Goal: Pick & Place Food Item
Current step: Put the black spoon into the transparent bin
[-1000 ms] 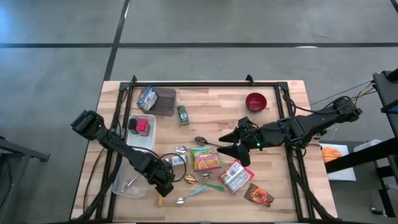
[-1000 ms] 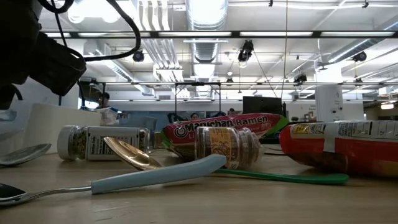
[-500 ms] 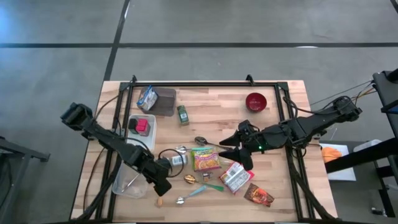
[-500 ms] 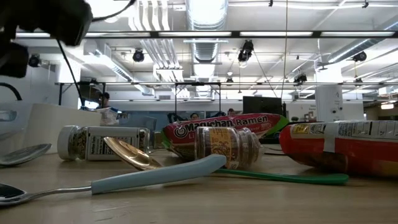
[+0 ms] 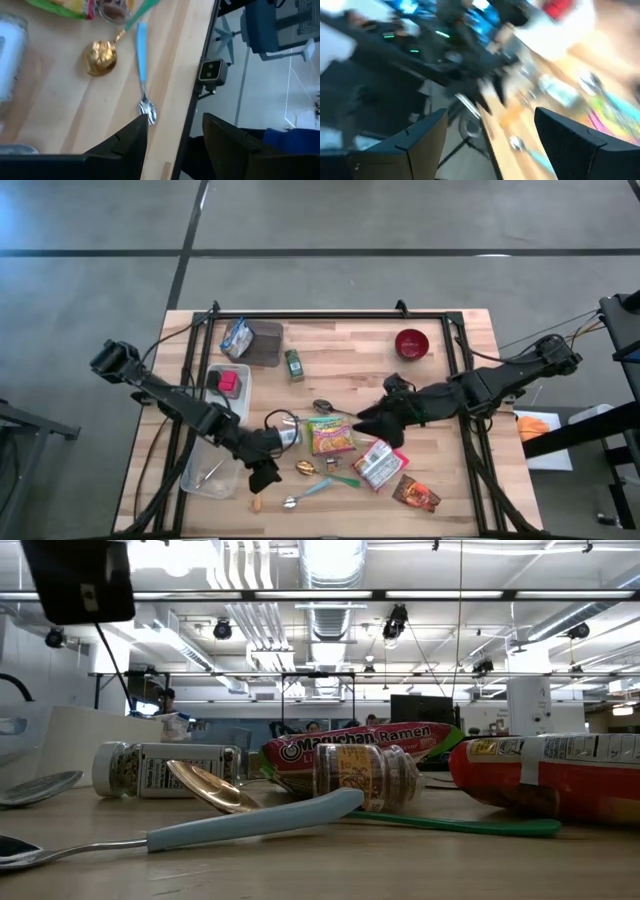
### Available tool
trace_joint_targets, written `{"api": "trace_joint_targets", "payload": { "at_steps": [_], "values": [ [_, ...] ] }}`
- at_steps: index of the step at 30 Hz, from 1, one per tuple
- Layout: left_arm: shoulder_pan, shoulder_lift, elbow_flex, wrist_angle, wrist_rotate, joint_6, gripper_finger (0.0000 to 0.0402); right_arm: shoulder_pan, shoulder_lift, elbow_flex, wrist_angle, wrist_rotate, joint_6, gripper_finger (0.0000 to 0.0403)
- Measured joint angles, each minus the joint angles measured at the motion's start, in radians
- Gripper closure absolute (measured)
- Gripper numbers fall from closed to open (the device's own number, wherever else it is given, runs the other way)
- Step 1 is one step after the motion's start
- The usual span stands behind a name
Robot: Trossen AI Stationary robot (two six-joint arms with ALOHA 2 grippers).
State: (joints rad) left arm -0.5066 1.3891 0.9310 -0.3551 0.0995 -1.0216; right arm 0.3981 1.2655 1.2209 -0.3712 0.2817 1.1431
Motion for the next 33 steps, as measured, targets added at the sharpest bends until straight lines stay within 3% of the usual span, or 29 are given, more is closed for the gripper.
{"api": "trace_joint_targets", "payload": {
  "at_steps": [5, 10, 15, 23, 28, 33],
  "values": [
    [0.036, 0.000, 0.000, 0.003, 0.047, 0.044, 0.0212, 0.002, 0.000, -0.008, -0.357, 0.001, 0.298, 0.0108],
    [0.070, 0.000, 0.000, 0.065, 0.148, 0.089, 0.0212, 0.011, -0.004, -0.100, -0.432, -0.103, 0.410, 0.0108],
    [0.115, 0.000, 0.007, 0.074, 0.156, 0.101, 0.0212, 0.009, -0.006, -0.217, -0.376, -0.188, 0.445, 0.0108],
    [0.180, -0.003, 0.034, 0.064, 0.241, 0.184, 0.0212, 0.009, -0.013, -0.404, -0.104, -0.255, 0.453, 0.0108],
    [0.170, 0.005, 0.052, 0.021, 0.260, 0.215, 0.0212, 0.012, 0.004, -0.458, 0.122, -0.244, 0.373, 0.0108],
    [0.168, 0.031, 0.101, -0.105, 0.185, 0.340, 0.0212, 0.011, 0.013, -0.434, 0.143, -0.184, 0.271, 0.0108]
  ]
}}
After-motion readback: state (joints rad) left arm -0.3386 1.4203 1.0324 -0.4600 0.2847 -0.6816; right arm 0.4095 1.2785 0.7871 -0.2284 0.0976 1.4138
